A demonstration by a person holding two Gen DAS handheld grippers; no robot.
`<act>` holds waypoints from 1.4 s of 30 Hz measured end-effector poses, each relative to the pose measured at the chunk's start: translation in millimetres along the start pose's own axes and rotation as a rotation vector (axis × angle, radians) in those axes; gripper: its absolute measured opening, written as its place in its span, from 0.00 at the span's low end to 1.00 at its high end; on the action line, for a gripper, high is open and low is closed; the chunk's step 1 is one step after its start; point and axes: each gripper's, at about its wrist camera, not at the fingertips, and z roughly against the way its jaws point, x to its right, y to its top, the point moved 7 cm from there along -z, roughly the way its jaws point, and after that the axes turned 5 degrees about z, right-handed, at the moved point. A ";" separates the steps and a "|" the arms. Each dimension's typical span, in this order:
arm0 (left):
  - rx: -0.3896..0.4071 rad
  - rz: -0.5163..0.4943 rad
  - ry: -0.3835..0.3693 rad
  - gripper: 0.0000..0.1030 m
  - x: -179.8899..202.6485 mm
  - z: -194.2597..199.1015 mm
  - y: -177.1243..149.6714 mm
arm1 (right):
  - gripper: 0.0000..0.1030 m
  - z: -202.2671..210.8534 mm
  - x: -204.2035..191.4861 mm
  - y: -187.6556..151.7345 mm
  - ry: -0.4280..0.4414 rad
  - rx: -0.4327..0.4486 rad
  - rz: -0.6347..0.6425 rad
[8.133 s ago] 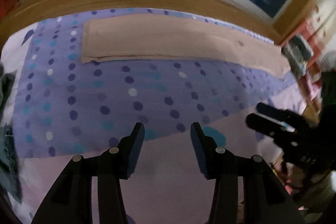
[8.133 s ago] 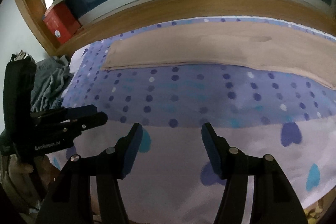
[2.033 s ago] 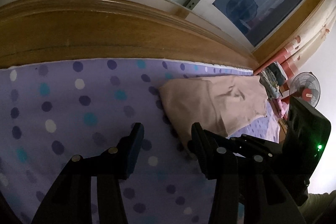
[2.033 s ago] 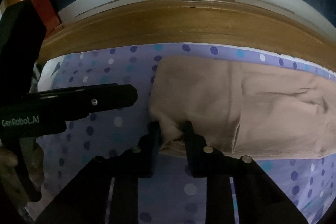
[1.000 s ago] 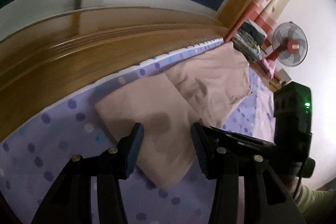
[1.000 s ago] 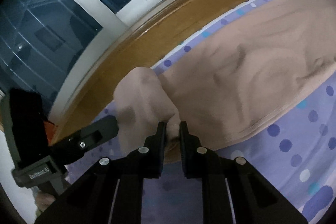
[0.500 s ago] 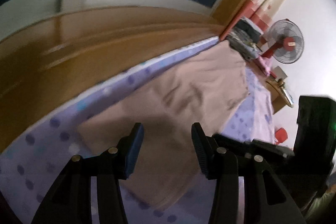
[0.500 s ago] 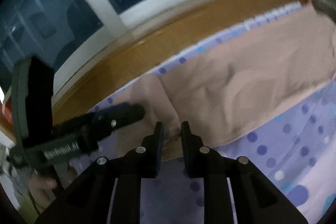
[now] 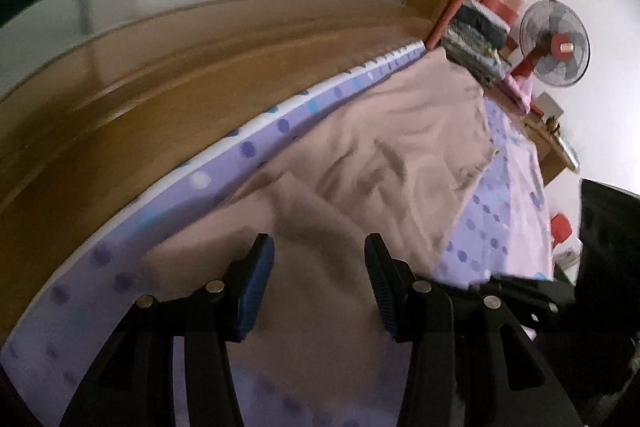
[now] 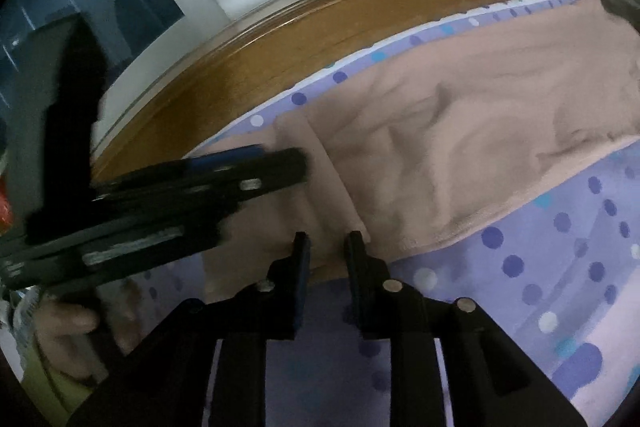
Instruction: Fold clothes
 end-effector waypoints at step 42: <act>0.173 0.380 0.088 0.20 30.3 27.9 20.3 | 0.15 45.3 3.3 19.5 0.481 0.042 0.026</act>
